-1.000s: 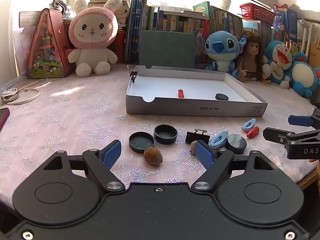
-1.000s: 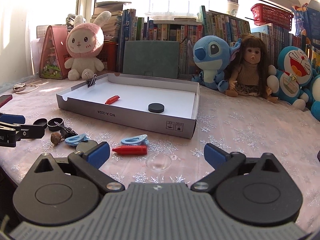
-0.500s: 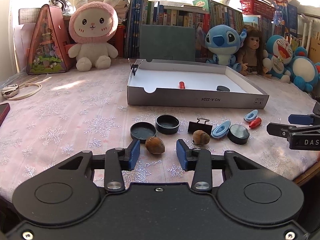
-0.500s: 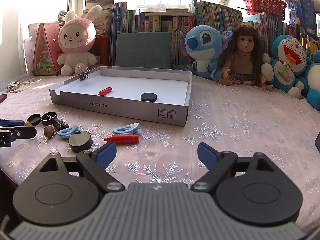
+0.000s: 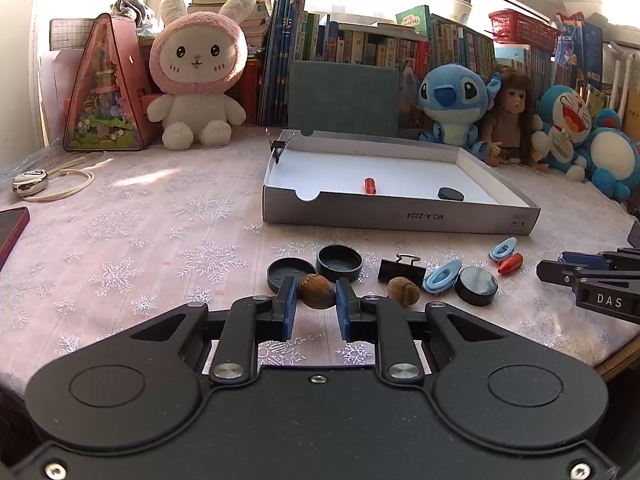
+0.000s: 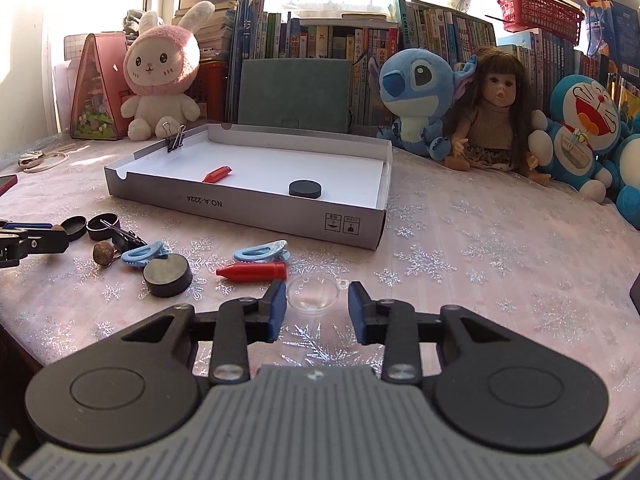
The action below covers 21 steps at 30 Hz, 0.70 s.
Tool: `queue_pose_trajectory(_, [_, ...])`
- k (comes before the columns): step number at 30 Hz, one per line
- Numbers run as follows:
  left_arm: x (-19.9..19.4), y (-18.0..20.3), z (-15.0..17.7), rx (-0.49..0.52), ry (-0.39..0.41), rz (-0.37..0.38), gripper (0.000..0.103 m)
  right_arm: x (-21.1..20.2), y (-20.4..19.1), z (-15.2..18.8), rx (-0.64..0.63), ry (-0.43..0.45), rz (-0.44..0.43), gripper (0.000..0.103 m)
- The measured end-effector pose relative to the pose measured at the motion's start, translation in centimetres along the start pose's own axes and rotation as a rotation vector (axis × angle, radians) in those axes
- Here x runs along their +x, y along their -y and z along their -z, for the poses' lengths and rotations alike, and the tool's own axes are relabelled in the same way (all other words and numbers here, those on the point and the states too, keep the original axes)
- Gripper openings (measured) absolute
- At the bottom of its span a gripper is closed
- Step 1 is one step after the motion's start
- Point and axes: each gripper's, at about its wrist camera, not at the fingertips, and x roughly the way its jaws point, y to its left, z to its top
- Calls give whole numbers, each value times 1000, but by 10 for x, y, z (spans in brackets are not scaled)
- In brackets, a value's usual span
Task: Organize rigid objects
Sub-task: 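Grasp a brown acorn with the left tool while the right tool grasps the clear glass dome, then carry the acorn and glass dome into the white tray with both tools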
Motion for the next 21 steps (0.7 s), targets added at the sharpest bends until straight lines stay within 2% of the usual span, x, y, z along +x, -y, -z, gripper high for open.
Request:
queue_pose_trajectory(3, [-5,-1,-10,-10,27,-5,20,-5,-1,-4,-2,21,-3,39])
queue_pose_trajectory(8, [-1,-3,-40,-21,47,31,20,-5,2,-23,19,44,-8,39])
queue_pose_trajectory(15, [19,1,-91,-23,55,118,20,12,19,-66,109,44,-25,39])
queue_pose_trajectory(21, [61,5,-132,-51,-34,198,20,48,34,-103,190,-44,-46,39])
